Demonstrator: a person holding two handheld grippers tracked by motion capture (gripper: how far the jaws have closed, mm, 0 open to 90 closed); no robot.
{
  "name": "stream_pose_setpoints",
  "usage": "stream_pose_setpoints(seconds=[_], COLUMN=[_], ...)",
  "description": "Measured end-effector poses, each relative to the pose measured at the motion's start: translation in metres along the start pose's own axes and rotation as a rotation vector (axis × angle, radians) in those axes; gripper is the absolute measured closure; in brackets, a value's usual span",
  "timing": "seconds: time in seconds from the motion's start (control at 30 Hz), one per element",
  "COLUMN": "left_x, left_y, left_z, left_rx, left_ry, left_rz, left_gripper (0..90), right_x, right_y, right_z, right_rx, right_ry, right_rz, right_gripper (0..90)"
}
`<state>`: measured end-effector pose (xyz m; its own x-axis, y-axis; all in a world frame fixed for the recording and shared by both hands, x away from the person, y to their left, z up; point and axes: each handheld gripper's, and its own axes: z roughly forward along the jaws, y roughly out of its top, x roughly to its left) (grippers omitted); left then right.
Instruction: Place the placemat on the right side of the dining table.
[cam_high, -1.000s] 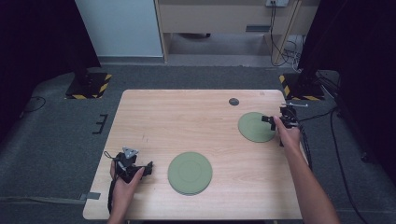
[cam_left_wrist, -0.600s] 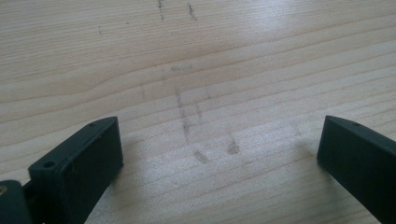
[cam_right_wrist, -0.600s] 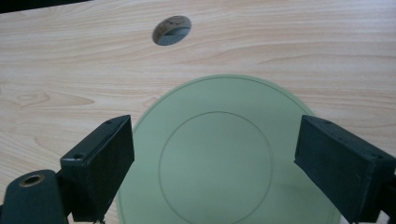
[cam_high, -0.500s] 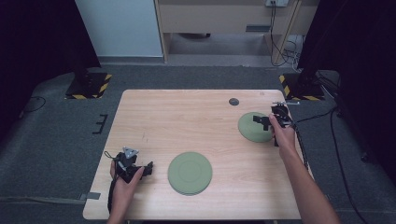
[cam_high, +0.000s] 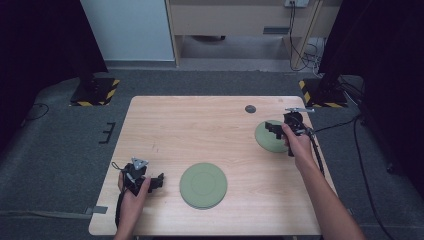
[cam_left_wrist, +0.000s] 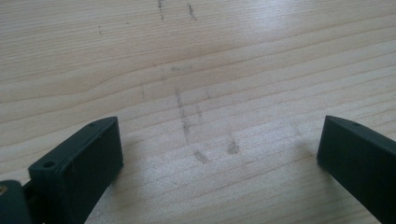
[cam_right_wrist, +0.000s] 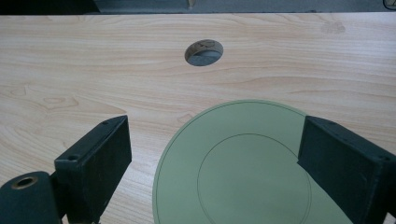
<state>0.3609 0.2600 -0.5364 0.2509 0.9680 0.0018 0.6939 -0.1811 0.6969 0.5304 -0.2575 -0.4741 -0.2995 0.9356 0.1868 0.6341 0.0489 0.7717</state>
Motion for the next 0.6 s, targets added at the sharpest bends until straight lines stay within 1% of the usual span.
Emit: stream_pose_setpoints(seconds=[0.13, 0.3, 0.4, 0.43, 0.47, 0.6], left_x=[0.000, 0.000, 0.000, 0.000, 0.000, 0.000], left_y=[0.000, 0.000, 0.000, 0.000, 0.000, 0.000], left_z=[0.000, 0.000, 0.000, 0.000, 0.000, 0.000], left_rx=[-0.001, 0.000, 0.000, 0.000, 0.000, -0.001], left_ry=[0.000, 0.000, 0.000, 0.000, 0.000, 0.000], left_rz=[-0.001, 0.000, 0.000, 0.000, 0.000, -0.001], left_gripper=[0.0, 0.0, 0.0, 0.0, 0.0, 0.0], right_x=[0.001, 0.003, 0.005, 0.005, 0.006, 0.006], right_y=[-0.002, -0.006, -0.007, -0.007, -0.008, -0.008], right_z=[0.000, -0.004, -0.007, -0.008, -0.011, -0.015], right_rx=[0.000, 0.005, 0.013, 0.014, 0.004, -0.004], right_ry=[-0.011, -0.003, -0.005, -0.003, -0.001, 0.009], right_rz=[-0.012, -0.019, -0.042, -0.042, -0.042, -0.045], right_gripper=[9.7, 9.6, 9.1, 9.1, 9.2, 9.2])
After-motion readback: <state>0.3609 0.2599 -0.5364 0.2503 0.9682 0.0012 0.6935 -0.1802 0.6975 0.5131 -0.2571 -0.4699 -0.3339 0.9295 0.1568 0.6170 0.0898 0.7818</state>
